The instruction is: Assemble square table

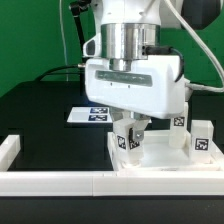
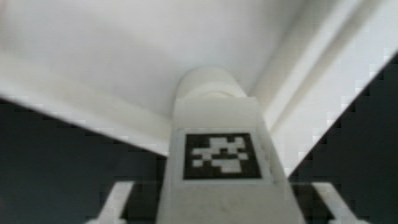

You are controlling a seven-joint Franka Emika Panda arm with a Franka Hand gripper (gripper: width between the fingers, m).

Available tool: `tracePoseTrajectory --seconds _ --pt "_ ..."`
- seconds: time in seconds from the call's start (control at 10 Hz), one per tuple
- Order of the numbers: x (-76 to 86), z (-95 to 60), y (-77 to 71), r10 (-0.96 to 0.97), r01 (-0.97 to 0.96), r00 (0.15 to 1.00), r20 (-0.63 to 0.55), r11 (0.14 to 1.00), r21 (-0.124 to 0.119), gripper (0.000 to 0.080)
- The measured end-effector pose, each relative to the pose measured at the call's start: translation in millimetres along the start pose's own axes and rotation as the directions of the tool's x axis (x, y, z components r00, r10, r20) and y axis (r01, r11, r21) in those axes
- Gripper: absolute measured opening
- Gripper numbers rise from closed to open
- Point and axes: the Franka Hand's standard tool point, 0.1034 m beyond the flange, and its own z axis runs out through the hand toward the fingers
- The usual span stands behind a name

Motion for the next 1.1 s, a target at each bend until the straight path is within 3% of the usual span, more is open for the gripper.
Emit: tracePoseTrajectory --seconds 0.2,0.3,0.5,0.6,0.7,0.9,1.0,1.1 --pt "-2.2 0.7 -2.9 0.338 -0.339 0.938 0.082 0.941 0.0 0.0288" --pt "-2.8 1.6 -2.1 0.474 -0.477 0.876 0.093 0.879 0.013 0.029" --pt "-4.0 2.0 -2.8 0.545 -0.548 0.834 0.091 0.837 0.01 0.029" --pt "-4.5 2.2 -2.4 0.471 -0.474 0.879 0.076 0.881 0.012 0.0376" --pt "-9.0 2.4 -4.2 0.295 -0.296 0.955 0.039 0.955 0.019 0.0574" --pt "-14.7 4.7 -6.5 -0.031 0.031 1.0 -0.003 0.998 0.051 0.0574" --pt "-13.3 5.1 -5.9 -0.087 0.087 0.996 -0.007 0.995 0.049 0.0637" --pt "-12.9 5.3 -5.5 -0.152 0.152 0.988 -0.01 0.987 0.048 0.0647"
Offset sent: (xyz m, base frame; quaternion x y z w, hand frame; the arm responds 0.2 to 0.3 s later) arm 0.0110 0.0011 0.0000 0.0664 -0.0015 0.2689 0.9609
